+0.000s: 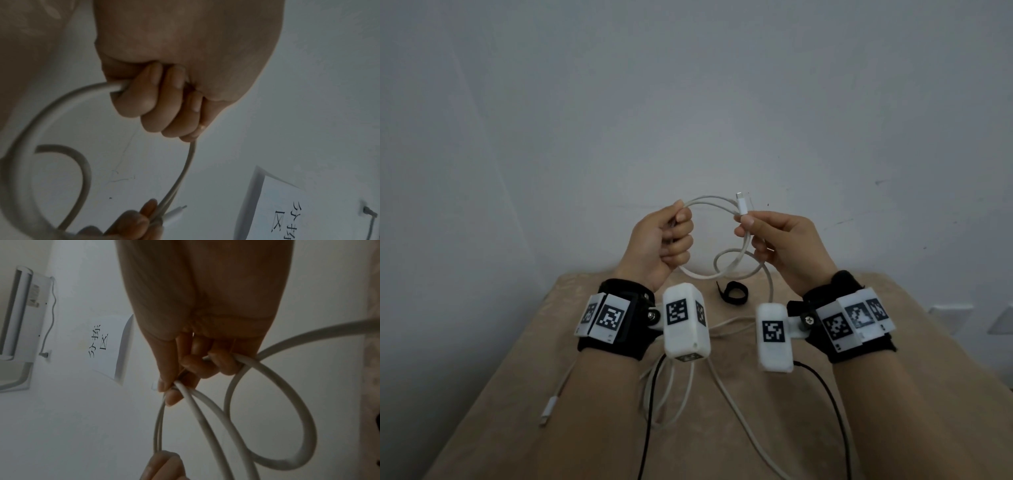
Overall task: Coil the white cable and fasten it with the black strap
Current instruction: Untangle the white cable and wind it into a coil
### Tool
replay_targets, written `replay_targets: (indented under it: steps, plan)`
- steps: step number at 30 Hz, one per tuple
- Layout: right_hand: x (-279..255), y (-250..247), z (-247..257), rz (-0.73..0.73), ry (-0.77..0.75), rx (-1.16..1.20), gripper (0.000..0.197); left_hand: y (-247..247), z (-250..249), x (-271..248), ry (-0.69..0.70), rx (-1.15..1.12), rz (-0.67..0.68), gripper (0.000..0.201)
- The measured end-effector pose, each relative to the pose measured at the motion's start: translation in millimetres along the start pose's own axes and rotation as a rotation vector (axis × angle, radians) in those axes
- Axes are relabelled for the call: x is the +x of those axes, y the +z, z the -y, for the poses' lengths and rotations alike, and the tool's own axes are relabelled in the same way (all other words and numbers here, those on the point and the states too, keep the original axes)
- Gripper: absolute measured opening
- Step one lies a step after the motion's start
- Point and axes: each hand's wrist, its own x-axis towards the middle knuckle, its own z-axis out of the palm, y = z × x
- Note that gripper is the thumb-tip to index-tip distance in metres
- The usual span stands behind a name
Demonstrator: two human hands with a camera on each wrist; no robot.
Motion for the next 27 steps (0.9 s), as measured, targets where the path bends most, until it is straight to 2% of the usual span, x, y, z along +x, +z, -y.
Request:
replay_targets:
  steps: [3, 6, 12, 14, 17, 23, 27]
  plan:
    - [-1, -4, 1, 0.020, 0.025, -0.023, 0.012, -2, 0, -2, -0.021, 0.115, -0.016, 0.034]
    - [-2, -6, 3, 0.071, 0.043, -0.117, 0.009, -2, 0, -5, -0.014, 0.354, -0.055, 0.034]
    - [-4, 3, 6, 0.224, 0.023, -0.327, 0.011, 9, 1, -11, -0.047, 0.745, -0.003, 0.045]
    - [-4, 4, 5, 0.227, 0.025, -0.335, 0.010, 12, 2, -12, -0.026, 0.851, -0.009, 0.044]
    - [-4, 7, 5, 0.199, 0.012, -0.320, 0.008, 14, 5, -8, 0.093, 1.042, -0.074, 0.042]
    - [-2, 7, 5, 0.145, -0.048, -0.236, 0.018, 13, 4, -6, 0.265, 0.986, -0.094, 0.040]
    - [5, -11, -1, 0.059, 0.049, -0.195, 0.021, 5, -1, -8, 0.281, 0.841, -0.163, 0.040]
